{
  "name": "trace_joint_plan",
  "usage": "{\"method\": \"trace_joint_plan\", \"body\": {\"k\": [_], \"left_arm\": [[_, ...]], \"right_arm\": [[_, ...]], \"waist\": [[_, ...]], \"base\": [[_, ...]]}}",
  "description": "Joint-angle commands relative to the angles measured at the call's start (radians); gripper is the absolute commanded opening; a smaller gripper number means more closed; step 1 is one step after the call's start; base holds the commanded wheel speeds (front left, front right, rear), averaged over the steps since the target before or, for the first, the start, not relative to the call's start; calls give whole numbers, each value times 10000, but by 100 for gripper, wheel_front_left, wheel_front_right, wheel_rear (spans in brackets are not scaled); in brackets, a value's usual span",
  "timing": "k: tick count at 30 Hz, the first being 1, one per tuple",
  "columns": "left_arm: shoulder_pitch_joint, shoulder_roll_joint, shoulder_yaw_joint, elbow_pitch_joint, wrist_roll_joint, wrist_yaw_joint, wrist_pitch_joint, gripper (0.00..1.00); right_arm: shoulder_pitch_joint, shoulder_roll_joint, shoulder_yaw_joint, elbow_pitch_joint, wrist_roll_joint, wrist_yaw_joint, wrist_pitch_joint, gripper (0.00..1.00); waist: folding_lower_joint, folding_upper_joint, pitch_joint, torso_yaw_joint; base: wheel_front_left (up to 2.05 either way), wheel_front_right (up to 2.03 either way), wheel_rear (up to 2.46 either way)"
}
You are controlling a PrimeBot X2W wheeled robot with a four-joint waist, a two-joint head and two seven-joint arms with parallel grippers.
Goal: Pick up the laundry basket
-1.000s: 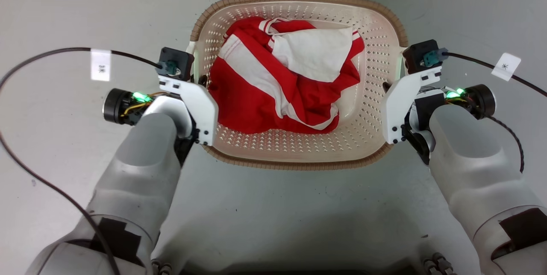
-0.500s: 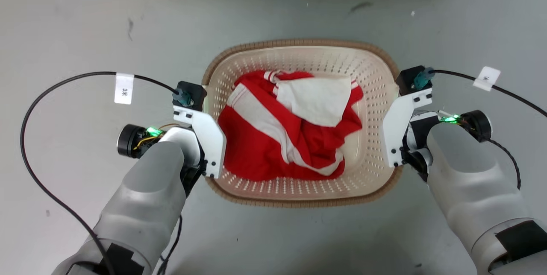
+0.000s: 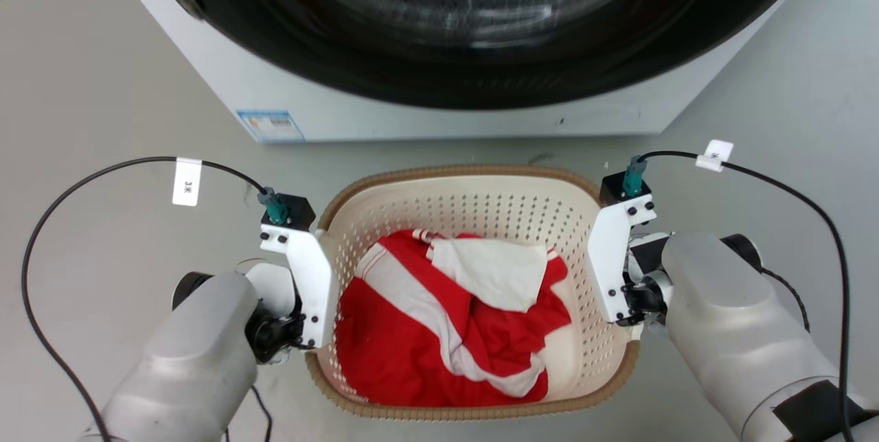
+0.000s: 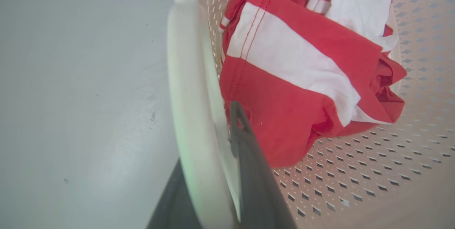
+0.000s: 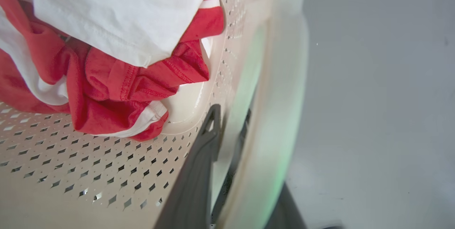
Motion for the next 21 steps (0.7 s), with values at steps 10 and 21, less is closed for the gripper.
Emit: {"method": "trace_joint_plan", "body": {"k": [10, 21], "left_arm": [[423, 1221, -897, -761, -1471, -31, 1654, 0], [922, 1611, -1295, -783, -2529, -33, 2673, 0]], "right_arm": [[468, -215, 706, -609, 984, -6, 1485, 0], [948, -214, 1579, -1142, 1823, -3, 2526, 0]], "waist": [[1, 0, -2350, -49], [1, 0, -3644, -151]], "base": [[0, 0, 0], [0, 0, 0]]}}
